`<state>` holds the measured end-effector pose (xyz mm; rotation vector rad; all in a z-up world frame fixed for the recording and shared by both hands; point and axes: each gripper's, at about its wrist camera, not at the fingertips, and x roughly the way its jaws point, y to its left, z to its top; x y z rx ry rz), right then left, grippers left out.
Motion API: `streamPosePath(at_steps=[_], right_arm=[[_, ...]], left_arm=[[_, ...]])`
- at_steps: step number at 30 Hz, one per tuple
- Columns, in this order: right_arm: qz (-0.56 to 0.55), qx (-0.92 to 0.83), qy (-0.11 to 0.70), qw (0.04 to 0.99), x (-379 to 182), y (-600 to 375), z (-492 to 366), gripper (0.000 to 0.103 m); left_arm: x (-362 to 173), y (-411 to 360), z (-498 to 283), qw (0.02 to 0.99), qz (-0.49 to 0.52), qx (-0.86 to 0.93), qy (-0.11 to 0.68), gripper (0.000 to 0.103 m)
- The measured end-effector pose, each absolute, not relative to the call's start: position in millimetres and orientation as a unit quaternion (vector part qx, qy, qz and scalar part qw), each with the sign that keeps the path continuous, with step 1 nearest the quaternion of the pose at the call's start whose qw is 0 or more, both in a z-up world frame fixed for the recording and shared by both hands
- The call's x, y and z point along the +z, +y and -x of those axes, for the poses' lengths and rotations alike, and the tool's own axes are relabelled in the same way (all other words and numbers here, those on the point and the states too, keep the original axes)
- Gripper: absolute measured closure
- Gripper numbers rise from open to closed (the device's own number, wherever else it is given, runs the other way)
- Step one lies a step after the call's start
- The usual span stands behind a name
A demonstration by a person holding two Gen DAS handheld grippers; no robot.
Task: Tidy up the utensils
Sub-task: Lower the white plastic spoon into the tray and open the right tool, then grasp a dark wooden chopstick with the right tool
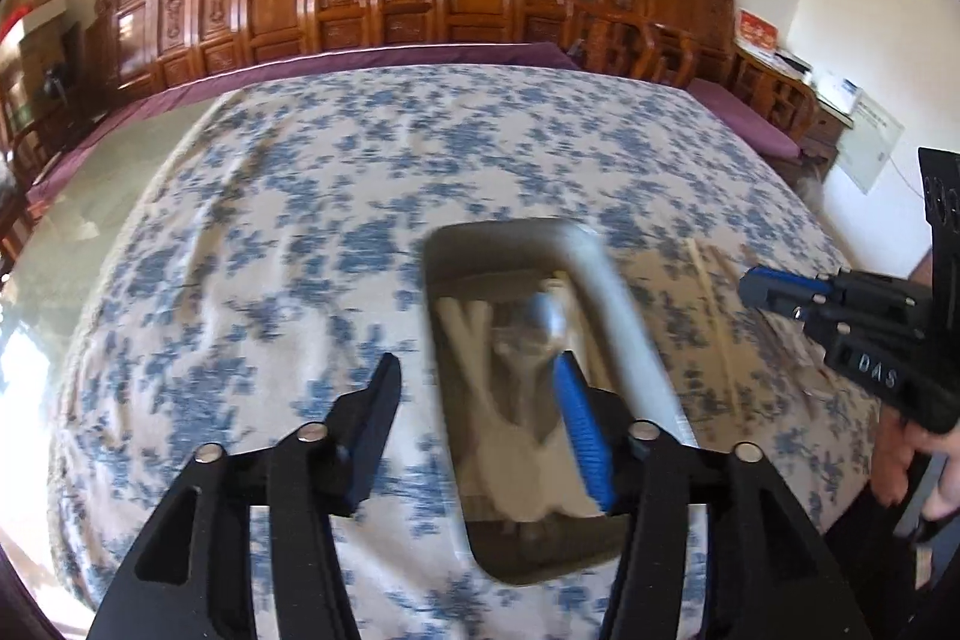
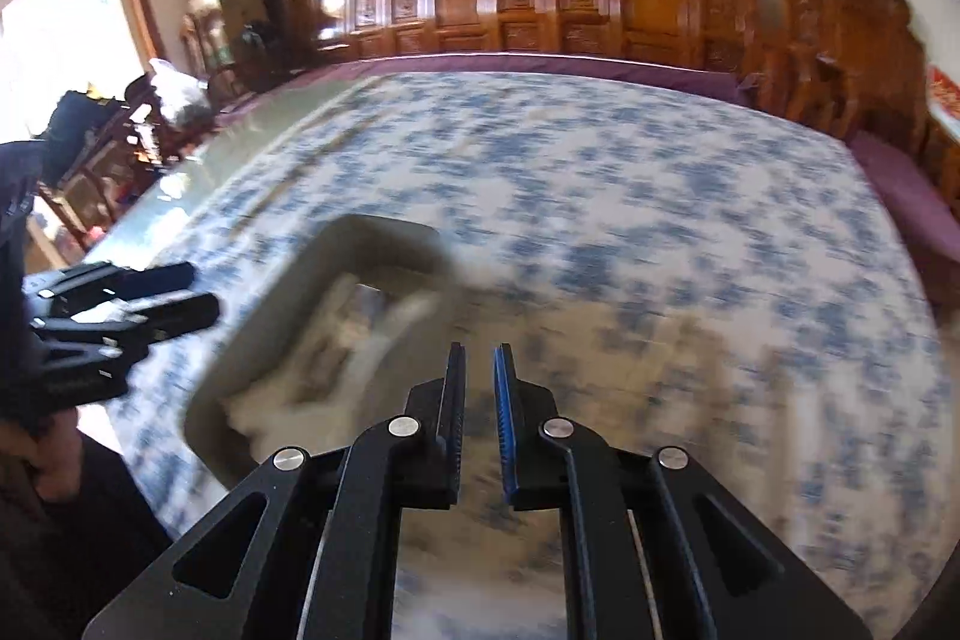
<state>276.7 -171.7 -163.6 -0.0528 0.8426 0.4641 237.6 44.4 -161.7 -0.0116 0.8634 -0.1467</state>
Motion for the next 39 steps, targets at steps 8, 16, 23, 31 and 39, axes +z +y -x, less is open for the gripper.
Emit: streamPosePath(at_steps=[8,16,23,31,39], right_arm=[[0.060,0.131,0.443,0.885,-198.9,-262.7,-280.2,0.086],[0.047,0.091,0.496,0.862,-249.5,-304.3,-280.6,0.084],[0.057,0.103,0.516,0.849,-250.4,-307.9,-270.4,0.097],[0.043,0.104,0.490,0.864,-212.3,-331.9,-228.3,0.097],[0.039,0.114,0.460,0.880,-188.2,-340.0,-205.1,0.097]], left_arm=[[-164.3,-6.8,-238.2,0.900,-0.002,-0.114,0.421,0.038],[-173.9,-42.0,-233.0,0.892,-0.019,-0.136,0.431,0.038],[-181.5,-60.8,-228.3,0.885,-0.022,-0.151,0.440,0.038],[-180.7,-86.2,-215.5,0.883,-0.041,-0.174,0.433,0.053],[-185.6,-120.5,-216.3,0.869,-0.063,-0.200,0.448,0.064]])
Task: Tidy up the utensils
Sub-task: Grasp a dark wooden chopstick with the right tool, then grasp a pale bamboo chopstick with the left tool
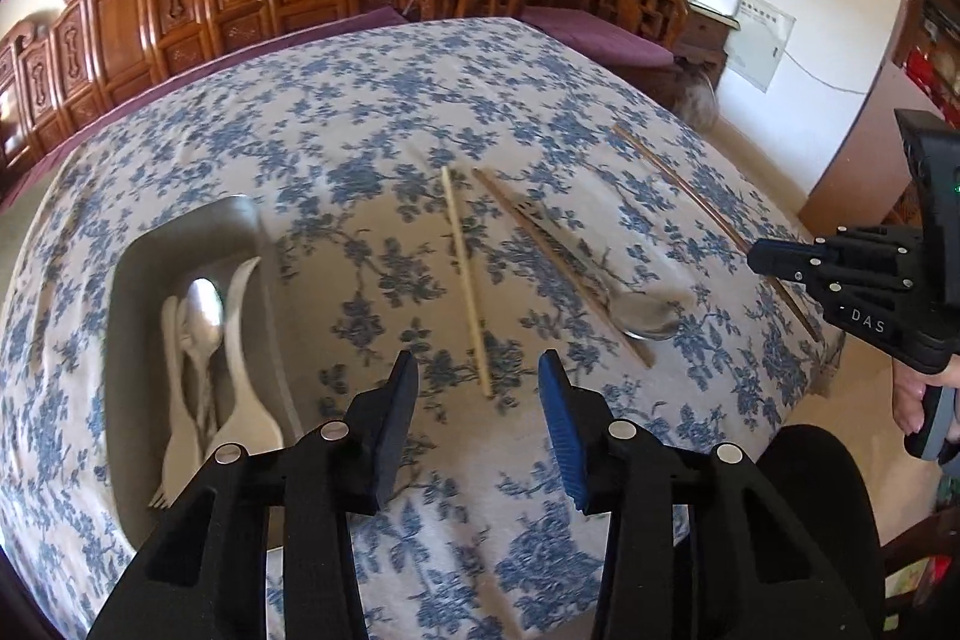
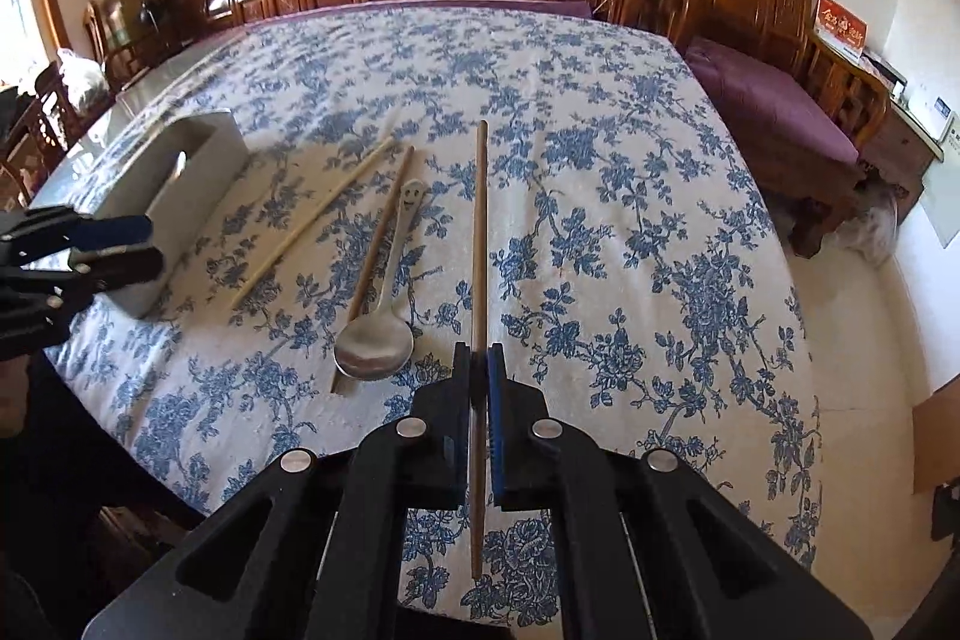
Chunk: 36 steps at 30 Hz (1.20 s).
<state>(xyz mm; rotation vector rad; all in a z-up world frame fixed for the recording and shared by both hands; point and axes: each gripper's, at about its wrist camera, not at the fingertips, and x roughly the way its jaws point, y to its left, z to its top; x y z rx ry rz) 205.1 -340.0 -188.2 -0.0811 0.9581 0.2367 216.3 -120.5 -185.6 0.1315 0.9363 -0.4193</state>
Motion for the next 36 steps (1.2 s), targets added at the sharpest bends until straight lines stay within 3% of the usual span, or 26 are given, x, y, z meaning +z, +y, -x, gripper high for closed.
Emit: streamPosePath(at_steps=[13,15,25,28,30,36], right_arm=[[0.004,0.122,0.449,0.885,-181.4,-361.7,-213.0,0.097],[-0.002,0.125,0.450,0.884,-181.8,-362.5,-213.7,0.097],[-0.008,0.132,0.451,0.883,-181.8,-360.9,-213.4,0.097],[-0.011,0.132,0.451,0.882,-181.9,-361.8,-213.3,0.097],[-0.012,0.132,0.451,0.882,-181.9,-362.3,-213.2,0.097],[-0.011,0.137,0.448,0.883,-179.3,-359.8,-212.5,0.097]], left_arm=[[-218.5,-164.3,-273.9,0.849,-0.095,-0.165,0.494,0.077],[-223.6,-168.5,-283.2,0.845,-0.097,-0.161,0.500,0.083],[-250.7,-175.2,-323.0,0.833,-0.089,-0.135,0.529,0.090],[-250.9,-175.9,-324.2,0.836,-0.087,-0.133,0.526,0.091],[-251.4,-176.7,-324.3,0.836,-0.088,-0.134,0.525,0.099],[-248.2,-168.8,-304.6,0.838,-0.098,-0.135,0.519,0.099]])
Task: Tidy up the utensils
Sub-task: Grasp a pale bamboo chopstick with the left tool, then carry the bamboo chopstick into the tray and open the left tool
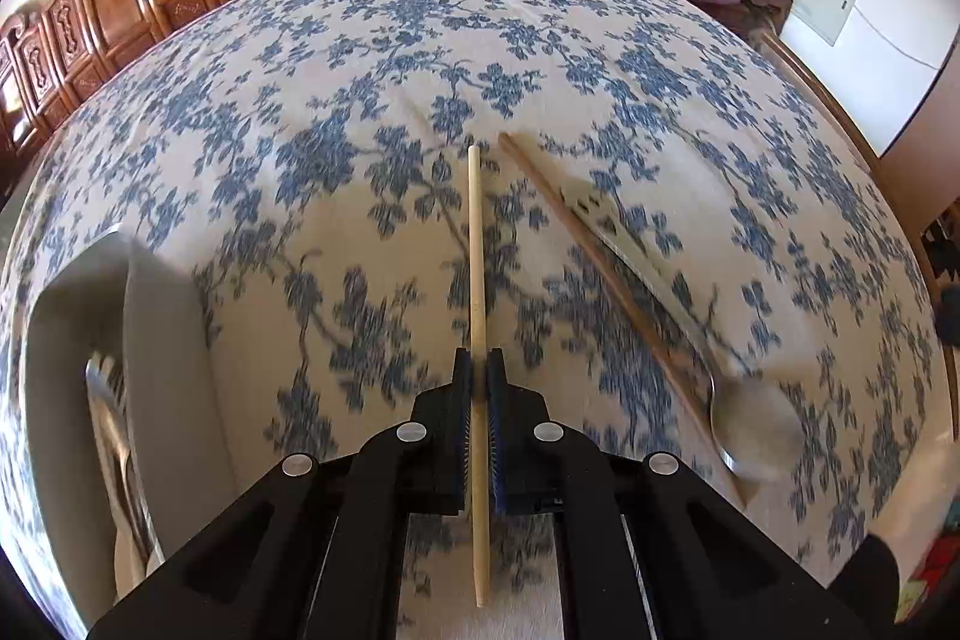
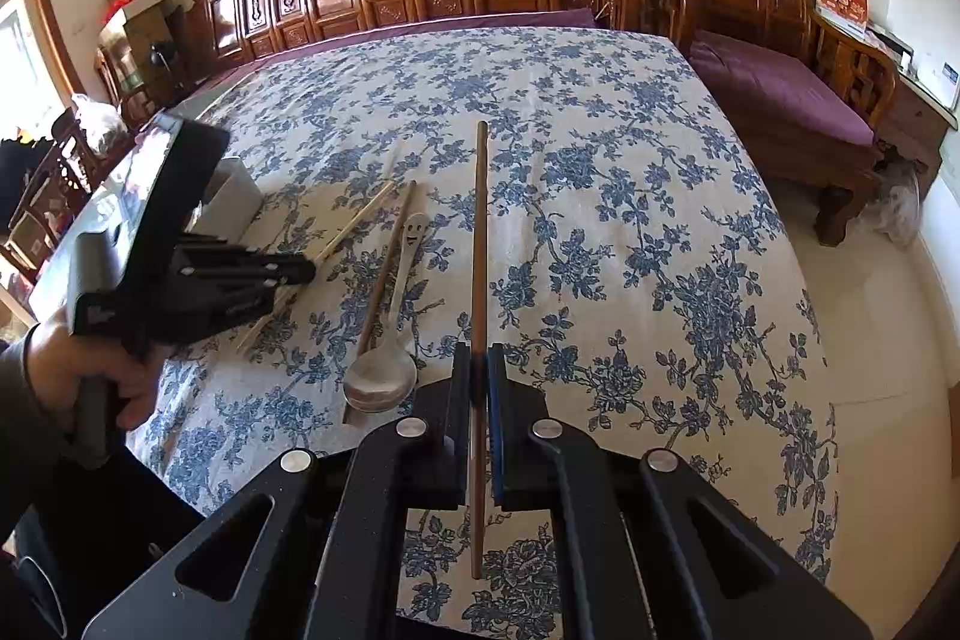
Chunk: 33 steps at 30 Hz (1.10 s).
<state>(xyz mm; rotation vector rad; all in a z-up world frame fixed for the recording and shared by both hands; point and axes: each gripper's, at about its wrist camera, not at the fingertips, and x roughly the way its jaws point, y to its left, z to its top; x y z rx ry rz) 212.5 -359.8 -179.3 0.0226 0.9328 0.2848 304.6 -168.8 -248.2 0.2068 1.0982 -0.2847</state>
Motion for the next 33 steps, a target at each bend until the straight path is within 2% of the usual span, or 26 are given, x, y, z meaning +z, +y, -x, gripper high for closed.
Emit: streamPosePath(at_steps=[18,33], right_arm=[[0.016,0.170,0.415,0.893,-147.8,-323.6,-192.2,0.097],[0.032,0.195,0.388,0.900,-123.5,-295.8,-173.5,0.097]], left_arm=[[-159.4,-112.7,-227.4,0.880,-0.058,-0.128,0.453,0.099],[-127.8,-73.3,-199.9,0.894,-0.054,-0.104,0.432,0.099]])
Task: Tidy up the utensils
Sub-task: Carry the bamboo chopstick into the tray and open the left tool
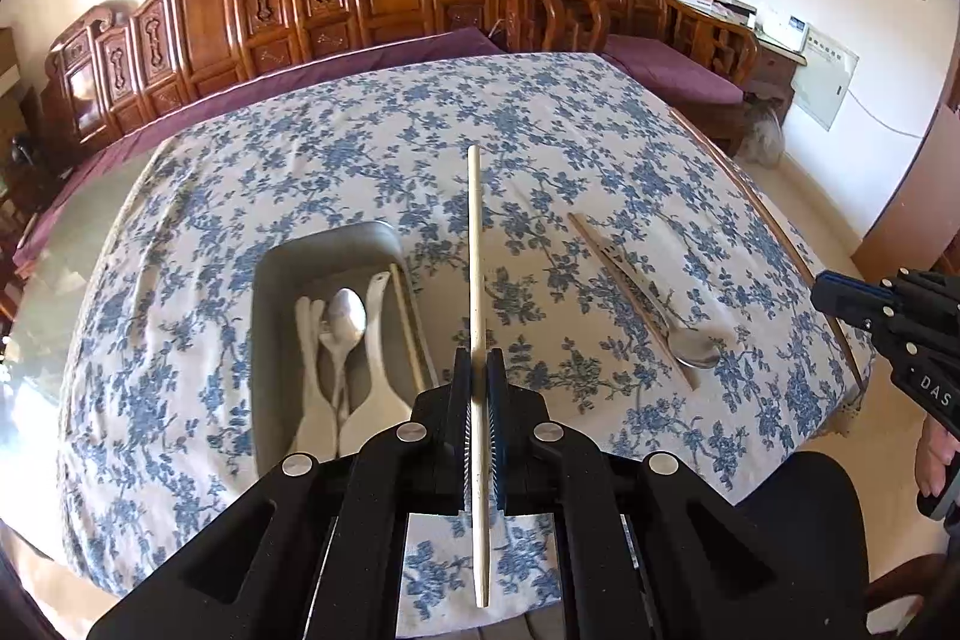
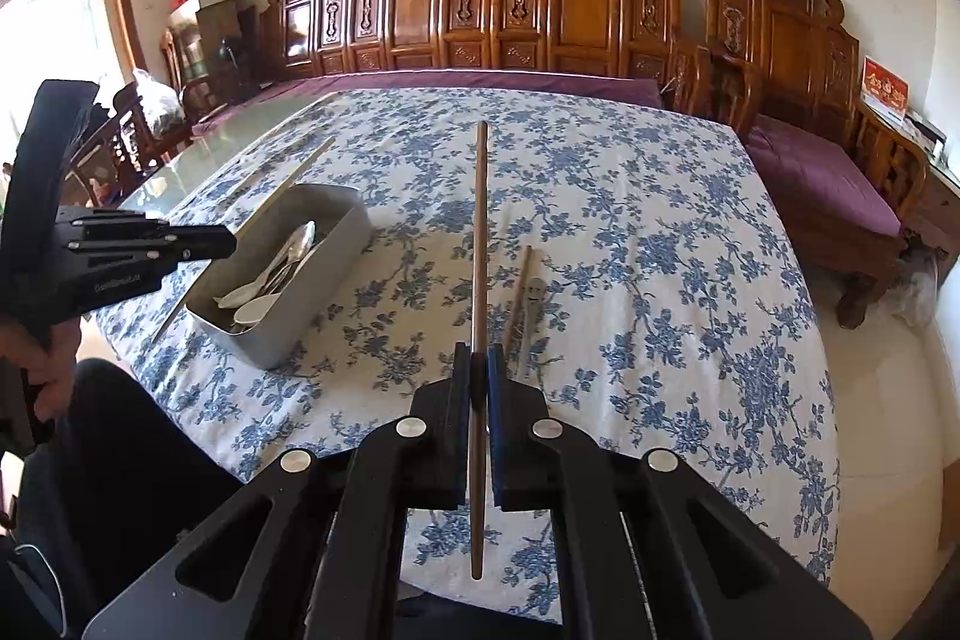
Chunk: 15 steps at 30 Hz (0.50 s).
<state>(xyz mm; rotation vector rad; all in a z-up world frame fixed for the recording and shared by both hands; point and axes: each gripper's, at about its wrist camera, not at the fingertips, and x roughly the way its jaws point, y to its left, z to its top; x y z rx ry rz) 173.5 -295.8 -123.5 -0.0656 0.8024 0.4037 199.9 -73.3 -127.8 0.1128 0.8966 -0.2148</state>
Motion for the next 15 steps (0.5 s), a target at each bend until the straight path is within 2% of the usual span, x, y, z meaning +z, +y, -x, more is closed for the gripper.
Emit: streamPosePath(at_steps=[15], right_arm=[[0.049,0.210,0.396,0.893,-137.8,-262.9,-170.6,0.097]], left_arm=[[-159.6,-10.0,-219.9,0.890,-0.011,-0.070,0.450,0.099]])
